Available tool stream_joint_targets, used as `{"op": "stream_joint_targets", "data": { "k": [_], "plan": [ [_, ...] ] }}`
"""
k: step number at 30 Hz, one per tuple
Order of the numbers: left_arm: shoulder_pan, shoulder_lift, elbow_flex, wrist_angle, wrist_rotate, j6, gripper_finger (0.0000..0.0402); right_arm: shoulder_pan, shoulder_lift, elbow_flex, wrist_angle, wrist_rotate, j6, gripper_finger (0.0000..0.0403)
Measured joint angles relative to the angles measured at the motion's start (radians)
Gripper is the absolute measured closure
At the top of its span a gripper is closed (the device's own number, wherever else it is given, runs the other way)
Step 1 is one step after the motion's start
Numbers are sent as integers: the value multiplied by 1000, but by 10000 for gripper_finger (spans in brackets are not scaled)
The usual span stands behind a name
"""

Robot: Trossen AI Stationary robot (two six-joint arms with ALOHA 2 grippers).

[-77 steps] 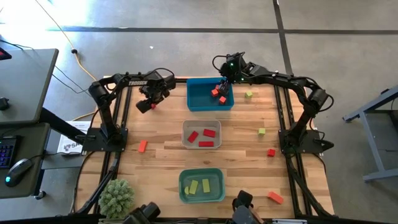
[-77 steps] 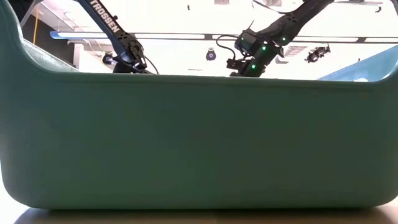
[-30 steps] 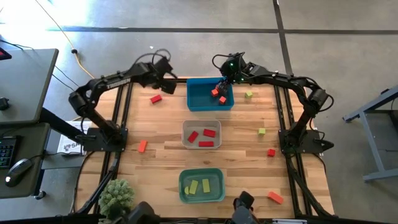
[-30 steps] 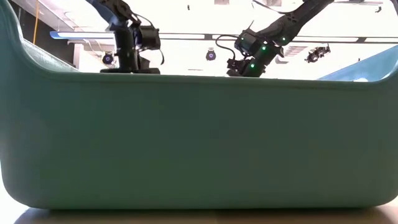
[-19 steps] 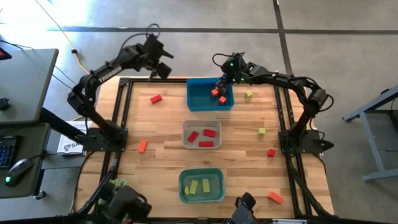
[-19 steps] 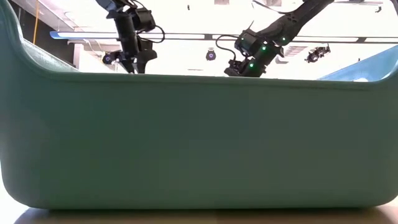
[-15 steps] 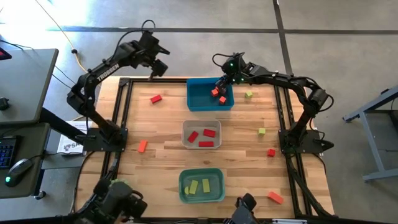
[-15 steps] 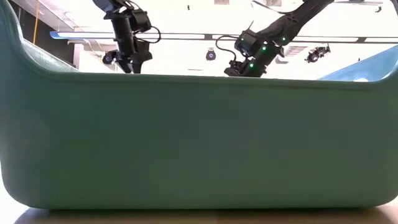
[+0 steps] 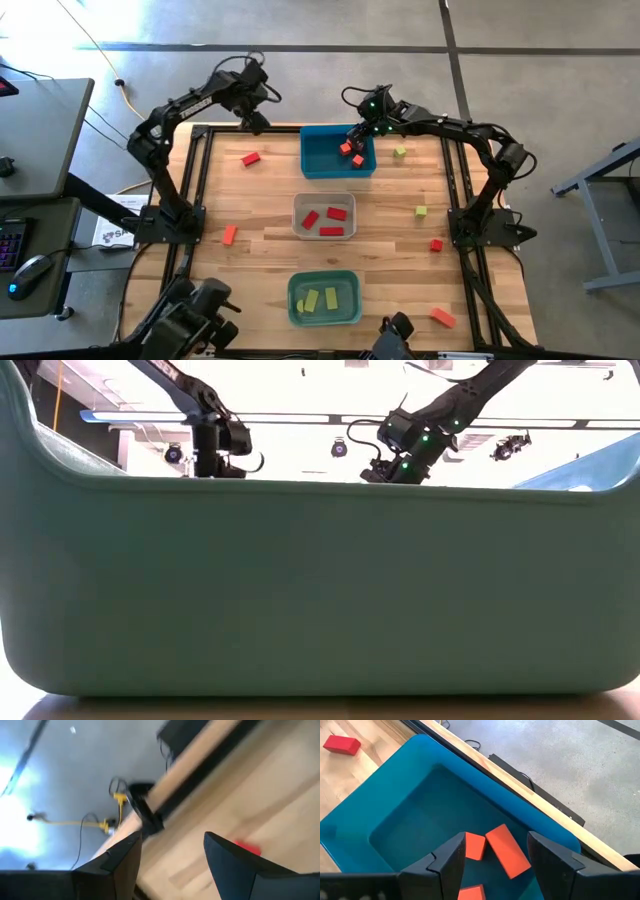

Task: Sort & place blocks by color
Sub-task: Put the red block into the gray bin

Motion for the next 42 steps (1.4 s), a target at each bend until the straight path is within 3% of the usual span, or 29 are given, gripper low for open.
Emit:
{"op": "stream_joint_targets", "data": {
  "k": [11,23,30,36,42],
  "plan": [
    [-33,168,-1,-134,-47,47,201,0,0,0,7,0,12,203],
    [-132,181,-1,-166,-88,54,202,0,0,0,8,0,25,203],
    [-229,180,-1,-204,-218,64,202,0,0,0,8,0,22,203],
    [-225,204,0,-217,-111,45,202,0,0,0,8,0,21,203],
    [-221,293,0,-274,-96,15,202,0,0,0,8,0,21,203]
  ]
}}
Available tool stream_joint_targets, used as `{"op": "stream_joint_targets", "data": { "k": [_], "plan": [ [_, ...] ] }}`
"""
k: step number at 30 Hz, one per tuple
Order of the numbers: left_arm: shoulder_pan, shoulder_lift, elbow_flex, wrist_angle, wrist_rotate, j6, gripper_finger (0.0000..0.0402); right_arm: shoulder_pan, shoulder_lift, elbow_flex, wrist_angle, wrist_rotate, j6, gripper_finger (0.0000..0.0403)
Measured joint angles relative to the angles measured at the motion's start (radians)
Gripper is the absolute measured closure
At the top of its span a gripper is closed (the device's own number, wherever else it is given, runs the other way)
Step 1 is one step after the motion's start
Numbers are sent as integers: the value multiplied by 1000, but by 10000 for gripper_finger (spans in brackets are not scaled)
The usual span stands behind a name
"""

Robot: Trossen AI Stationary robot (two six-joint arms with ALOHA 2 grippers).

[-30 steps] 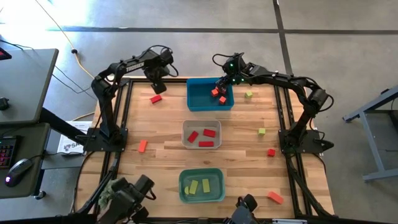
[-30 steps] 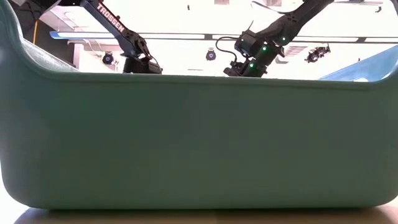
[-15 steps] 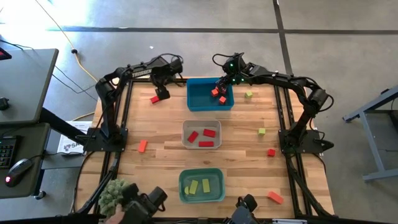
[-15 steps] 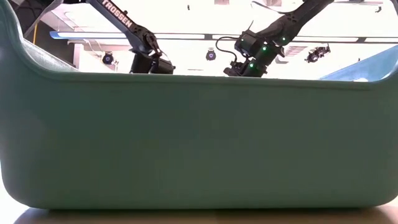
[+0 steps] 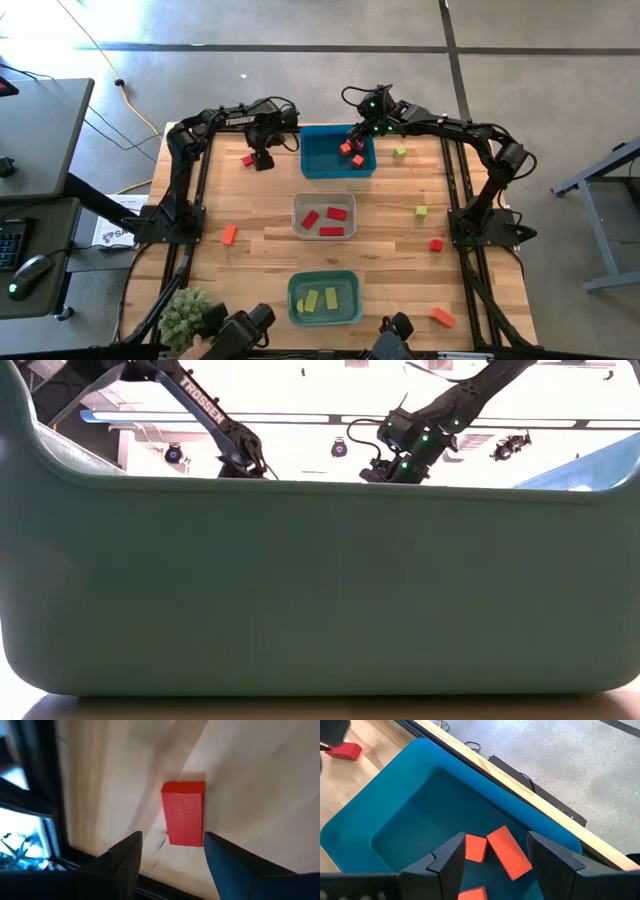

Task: Sort & place blocks by color
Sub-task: Put the red block into the gray bin

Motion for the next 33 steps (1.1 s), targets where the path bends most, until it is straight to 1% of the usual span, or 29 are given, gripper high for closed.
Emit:
{"op": "stream_joint_targets", "data": {
  "k": [6,10,15,20,25,29,33],
  "plan": [
    [0,49,0,-21,5,4,202,0,0,0,-1,0,-1,203],
    [2,53,0,-13,7,13,202,0,0,0,-1,0,-3,203],
    [18,53,0,-2,50,31,202,0,0,0,-1,0,-3,203],
    [19,55,0,9,56,32,202,0,0,0,-1,0,-2,203],
    [15,82,2,7,54,39,202,0,0,0,-2,0,-1,203],
    [13,107,37,5,50,-10,202,0,0,0,-2,0,-3,203],
    [25,131,73,-26,82,-20,202,0,0,0,-3,-5,-3,203]
  ]
}}
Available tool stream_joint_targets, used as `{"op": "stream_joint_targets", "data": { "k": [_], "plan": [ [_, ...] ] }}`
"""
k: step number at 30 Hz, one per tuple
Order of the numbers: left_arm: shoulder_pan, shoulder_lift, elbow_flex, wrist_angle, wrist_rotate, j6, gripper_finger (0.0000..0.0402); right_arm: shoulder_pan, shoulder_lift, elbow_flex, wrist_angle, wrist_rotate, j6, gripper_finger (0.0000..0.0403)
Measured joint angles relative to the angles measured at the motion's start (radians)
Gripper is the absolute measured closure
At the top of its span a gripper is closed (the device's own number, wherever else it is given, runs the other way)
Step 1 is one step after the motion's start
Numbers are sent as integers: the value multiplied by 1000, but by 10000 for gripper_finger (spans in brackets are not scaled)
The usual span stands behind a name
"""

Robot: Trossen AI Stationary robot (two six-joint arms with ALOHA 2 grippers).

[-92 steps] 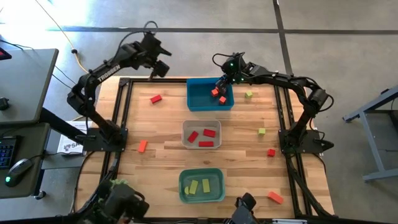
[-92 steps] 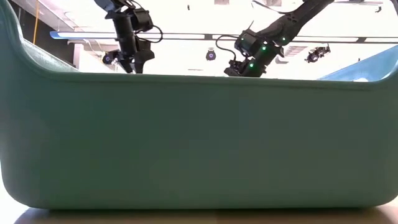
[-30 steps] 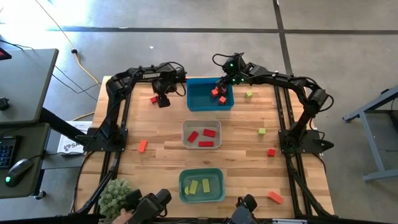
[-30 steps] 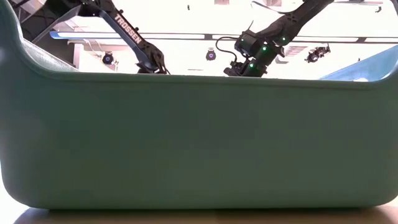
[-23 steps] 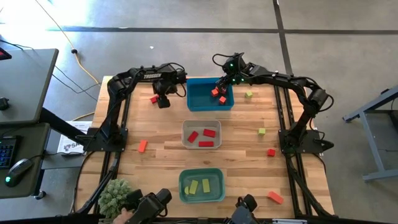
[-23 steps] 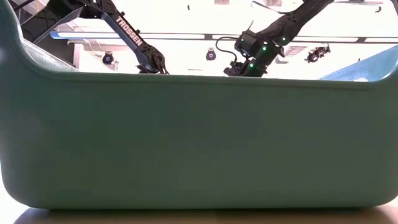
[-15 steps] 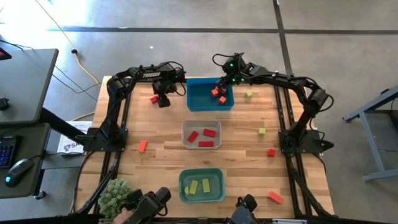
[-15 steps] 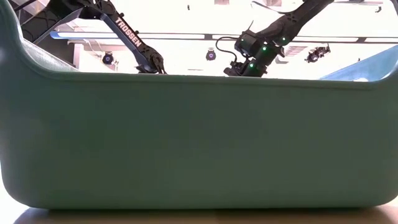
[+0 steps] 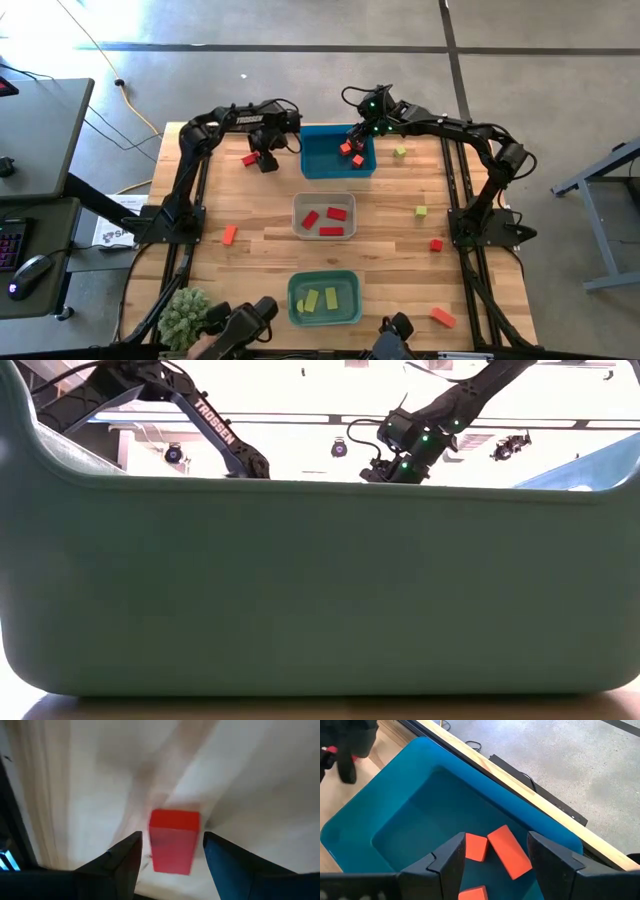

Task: Sort & place blocks by color
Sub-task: Put the red block into the gray bin

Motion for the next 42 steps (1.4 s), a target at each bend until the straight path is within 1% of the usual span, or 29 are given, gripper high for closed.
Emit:
{"op": "stream_joint_targets", "data": {
  "k": [10,12,15,19,20,29,32,38,42],
  "plan": [
    [-8,30,9,-6,-23,-23,202,0,0,0,-10,0,0,203],
    [-8,31,9,-6,-27,-26,207,0,0,0,-11,0,0,203],
    [-7,31,9,-6,-22,-27,236,0,0,0,-11,0,-1,203],
    [-8,30,9,-6,-31,-22,299,0,0,0,-11,0,-18,203],
    [-8,30,9,-6,-33,-20,306,0,0,0,-11,0,-19,203],
    [-6,17,6,-4,-23,-18,305,0,0,0,-12,-7,-8,203],
    [-6,-11,6,4,-8,-25,305,0,0,0,-13,-35,3,203],
    [-9,-81,6,-1,62,-58,305,0,0,0,-19,-122,35,203],
    [-16,-138,7,-6,64,-79,305,2,-1,0,-44,-138,45,203]
  ]
}}
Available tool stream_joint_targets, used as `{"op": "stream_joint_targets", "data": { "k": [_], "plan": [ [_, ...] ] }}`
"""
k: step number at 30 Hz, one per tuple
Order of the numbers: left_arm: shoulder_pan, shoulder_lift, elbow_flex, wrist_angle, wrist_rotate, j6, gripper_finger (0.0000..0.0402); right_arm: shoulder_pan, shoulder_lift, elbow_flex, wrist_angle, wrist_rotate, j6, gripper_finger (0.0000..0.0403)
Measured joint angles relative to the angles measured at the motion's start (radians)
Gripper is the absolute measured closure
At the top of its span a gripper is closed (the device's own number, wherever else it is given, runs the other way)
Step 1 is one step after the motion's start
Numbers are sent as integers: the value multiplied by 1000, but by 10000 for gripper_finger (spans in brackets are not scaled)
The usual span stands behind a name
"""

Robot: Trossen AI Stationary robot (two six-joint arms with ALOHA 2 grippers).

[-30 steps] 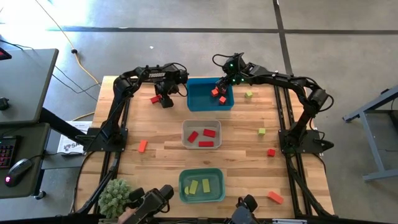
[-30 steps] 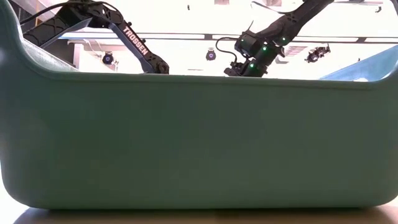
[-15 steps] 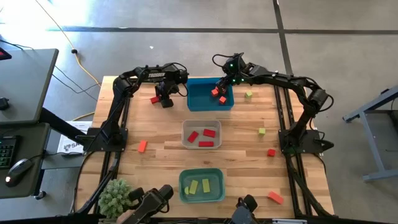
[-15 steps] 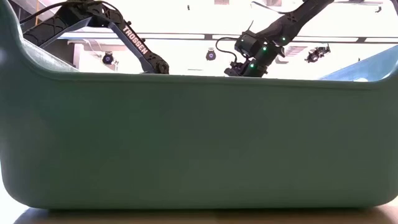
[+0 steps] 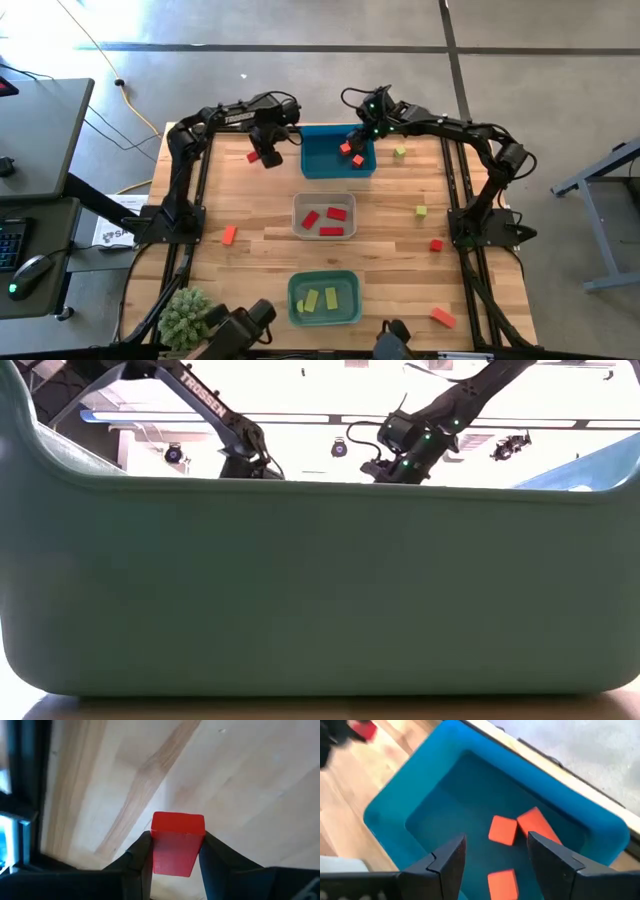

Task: Sort & place blocks by color
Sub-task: Put the red block into the gray bin

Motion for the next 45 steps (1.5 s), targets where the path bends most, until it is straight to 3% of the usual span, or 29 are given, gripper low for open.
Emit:
{"op": "stream_joint_targets", "data": {
  "k": [7,10,14,21,28,35,45],
  "plan": [
    [-15,-117,0,-12,7,-44,305,30,-53,0,-76,16,-15,203],
    [-33,-172,0,-11,56,-59,305,54,-88,0,-112,44,-2,203],
    [-79,-240,0,7,132,-90,305,93,-134,0,-175,78,8,203],
    [-208,-333,1,74,180,-162,305,172,-193,0,-295,117,72,203],
    [-351,-350,1,126,195,-229,305,262,-210,0,-405,125,119,203],
    [-467,-350,1,202,287,-277,305,356,-210,0,-532,219,119,203],
    [-560,-349,1,306,292,-457,305,391,-210,0,-613,257,-26,203]
  ]
}}
